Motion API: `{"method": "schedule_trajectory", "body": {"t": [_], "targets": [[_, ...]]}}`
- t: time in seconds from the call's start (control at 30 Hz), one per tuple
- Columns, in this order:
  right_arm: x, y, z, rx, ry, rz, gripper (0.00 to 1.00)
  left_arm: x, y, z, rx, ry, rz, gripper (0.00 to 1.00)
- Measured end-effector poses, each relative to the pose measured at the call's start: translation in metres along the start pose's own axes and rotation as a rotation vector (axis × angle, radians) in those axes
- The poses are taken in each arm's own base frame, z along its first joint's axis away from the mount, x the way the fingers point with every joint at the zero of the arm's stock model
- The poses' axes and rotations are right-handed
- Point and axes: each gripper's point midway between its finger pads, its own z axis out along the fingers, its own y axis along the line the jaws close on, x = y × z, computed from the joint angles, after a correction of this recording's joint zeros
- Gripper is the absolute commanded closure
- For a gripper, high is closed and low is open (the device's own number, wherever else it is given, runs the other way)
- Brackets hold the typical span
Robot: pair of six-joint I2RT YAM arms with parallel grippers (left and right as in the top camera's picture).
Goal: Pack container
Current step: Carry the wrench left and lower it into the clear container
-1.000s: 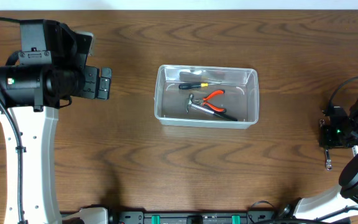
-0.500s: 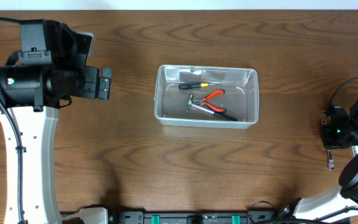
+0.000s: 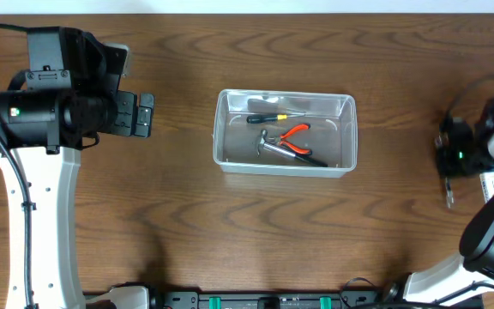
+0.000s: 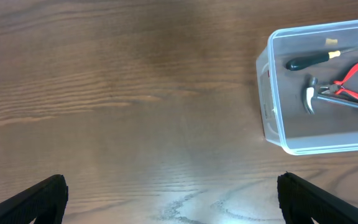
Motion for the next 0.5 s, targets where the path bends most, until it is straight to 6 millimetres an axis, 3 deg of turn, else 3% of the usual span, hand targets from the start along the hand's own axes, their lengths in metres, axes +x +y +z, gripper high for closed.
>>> {"method": "schedule_trajectory", "body": {"t": [0.23, 0.5], "targets": [[-0.072, 0.048, -0.077, -0.003, -0.100, -0.187, 0.99, 0.000, 0.000, 0.000, 0.000, -0.001, 0.000, 0.02], [-0.138, 0.139, -0.163, 0.026, -0.312, -0.517, 0.99, 0.000, 0.000, 0.000, 0.000, -0.001, 0.000, 0.02]]}}
